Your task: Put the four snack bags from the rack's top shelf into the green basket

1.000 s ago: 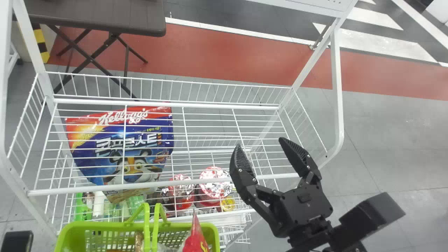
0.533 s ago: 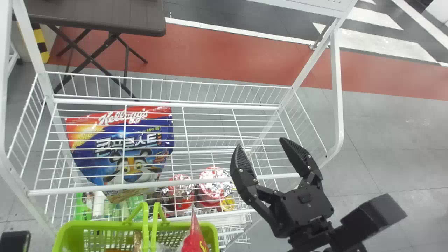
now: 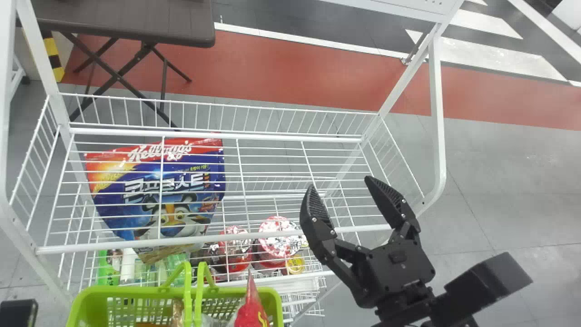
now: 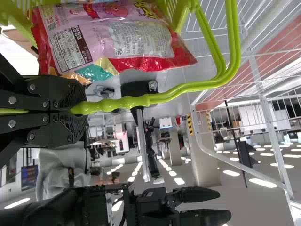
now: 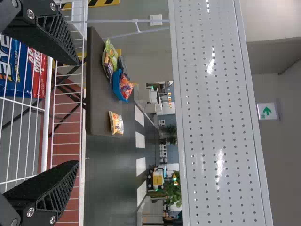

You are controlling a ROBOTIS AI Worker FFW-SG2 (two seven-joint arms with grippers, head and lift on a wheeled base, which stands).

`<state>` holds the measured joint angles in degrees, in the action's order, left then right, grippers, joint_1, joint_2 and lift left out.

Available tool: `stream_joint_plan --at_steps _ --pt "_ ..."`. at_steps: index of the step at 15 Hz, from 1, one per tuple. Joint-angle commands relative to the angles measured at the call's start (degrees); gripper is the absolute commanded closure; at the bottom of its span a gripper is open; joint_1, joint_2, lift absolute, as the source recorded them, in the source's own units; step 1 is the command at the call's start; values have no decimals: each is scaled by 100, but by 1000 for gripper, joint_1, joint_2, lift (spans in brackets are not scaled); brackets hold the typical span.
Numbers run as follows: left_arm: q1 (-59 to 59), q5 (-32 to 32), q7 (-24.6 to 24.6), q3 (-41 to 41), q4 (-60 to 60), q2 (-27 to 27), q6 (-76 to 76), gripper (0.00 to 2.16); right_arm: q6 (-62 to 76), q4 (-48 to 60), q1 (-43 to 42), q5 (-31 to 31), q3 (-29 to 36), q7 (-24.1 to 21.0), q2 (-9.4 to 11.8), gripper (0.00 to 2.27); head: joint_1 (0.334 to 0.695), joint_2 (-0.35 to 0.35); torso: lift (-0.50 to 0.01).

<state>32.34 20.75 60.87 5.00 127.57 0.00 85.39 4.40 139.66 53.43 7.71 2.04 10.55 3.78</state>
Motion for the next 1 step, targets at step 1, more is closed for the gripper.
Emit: stream_joint_plan --at_steps 1 --pt "0 8 4 10 -4 -15 0 2145 21 0 0 2 7 0 0 63 695 -350 0"
